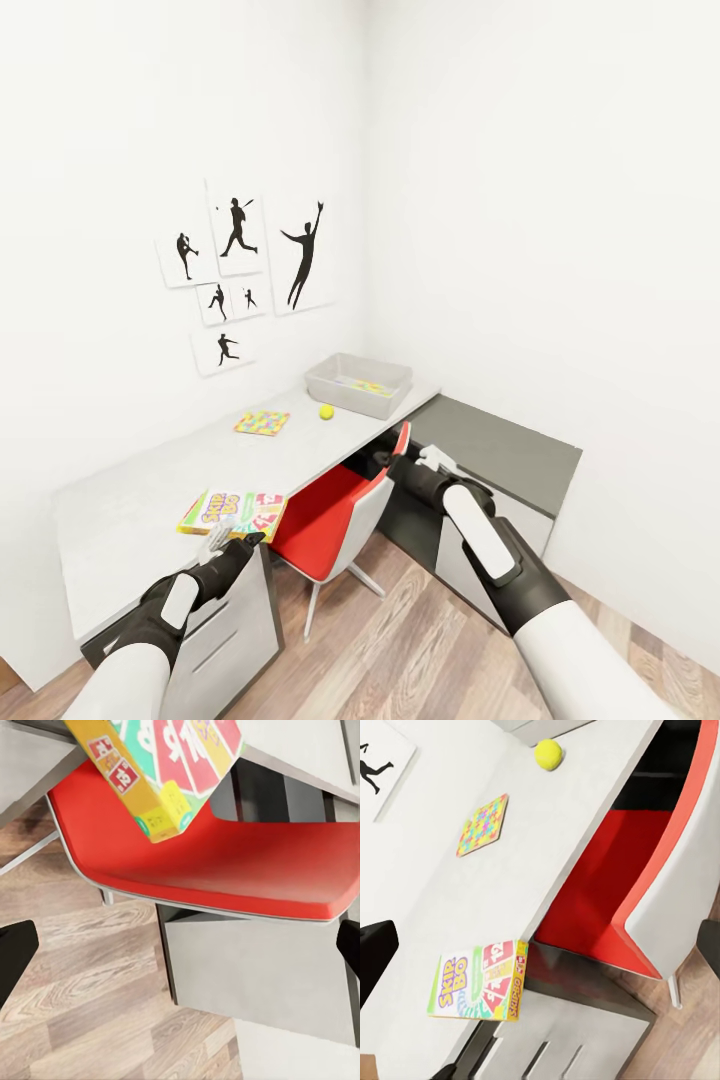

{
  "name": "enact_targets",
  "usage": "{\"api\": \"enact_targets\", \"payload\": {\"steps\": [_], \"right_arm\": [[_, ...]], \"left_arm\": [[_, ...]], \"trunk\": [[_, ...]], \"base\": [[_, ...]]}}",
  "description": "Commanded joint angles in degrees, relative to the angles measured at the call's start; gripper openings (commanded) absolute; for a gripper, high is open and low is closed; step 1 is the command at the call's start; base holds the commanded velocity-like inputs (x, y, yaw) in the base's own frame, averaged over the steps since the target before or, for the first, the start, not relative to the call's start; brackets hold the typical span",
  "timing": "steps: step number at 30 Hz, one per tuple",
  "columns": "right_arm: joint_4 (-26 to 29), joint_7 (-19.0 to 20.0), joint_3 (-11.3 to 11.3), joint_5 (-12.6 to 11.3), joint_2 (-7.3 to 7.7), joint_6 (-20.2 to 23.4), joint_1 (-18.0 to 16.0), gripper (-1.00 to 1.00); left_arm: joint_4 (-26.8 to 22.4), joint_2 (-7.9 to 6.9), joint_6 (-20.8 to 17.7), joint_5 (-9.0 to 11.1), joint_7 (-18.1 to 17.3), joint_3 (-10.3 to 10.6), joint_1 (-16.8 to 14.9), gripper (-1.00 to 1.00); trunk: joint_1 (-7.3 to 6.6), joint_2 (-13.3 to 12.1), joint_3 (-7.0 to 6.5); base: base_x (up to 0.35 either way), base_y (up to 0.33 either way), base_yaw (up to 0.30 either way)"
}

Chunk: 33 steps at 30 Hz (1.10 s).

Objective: Put all the toys in the child's room - the three board games (two on the bed and one on the table), the two jigsaw puzzles on the table, and the tennis ball on the table - inside the toy box on the table in the child's room.

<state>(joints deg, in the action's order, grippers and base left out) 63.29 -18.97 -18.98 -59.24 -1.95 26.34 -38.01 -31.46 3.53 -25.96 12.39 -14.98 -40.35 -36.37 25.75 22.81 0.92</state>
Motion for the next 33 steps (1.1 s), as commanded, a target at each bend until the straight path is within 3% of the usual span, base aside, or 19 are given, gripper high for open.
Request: {"api": "enact_targets", "payload": {"steps": [1,14,33], "right_arm": [[0.1,-0.5,-0.2,-0.6,0.01,0.0,0.0,1.00],[0.1,-0.5,-1.0,-0.5,0.01,0.0,0.0,1.00],[0.1,-0.5,-1.0,-0.5,0.01,0.0,0.0,1.00]], "left_arm": [[-0.1,0.07,-0.5,0.3,-0.1,-0.4,-0.1,1.00],[-0.1,0.07,-0.5,0.3,-0.1,-0.4,-0.1,1.00],[-0.1,0.07,-0.4,0.3,-0.1,-0.5,-0.1,1.00]], "trunk": [[0.04,0.1,0.10],[0.04,0.1,0.10],[0.04,0.1,0.10]], "base": [[0.002,0.000,0.000],[0.004,0.000,0.000],[0.107,0.000,0.000]]}}
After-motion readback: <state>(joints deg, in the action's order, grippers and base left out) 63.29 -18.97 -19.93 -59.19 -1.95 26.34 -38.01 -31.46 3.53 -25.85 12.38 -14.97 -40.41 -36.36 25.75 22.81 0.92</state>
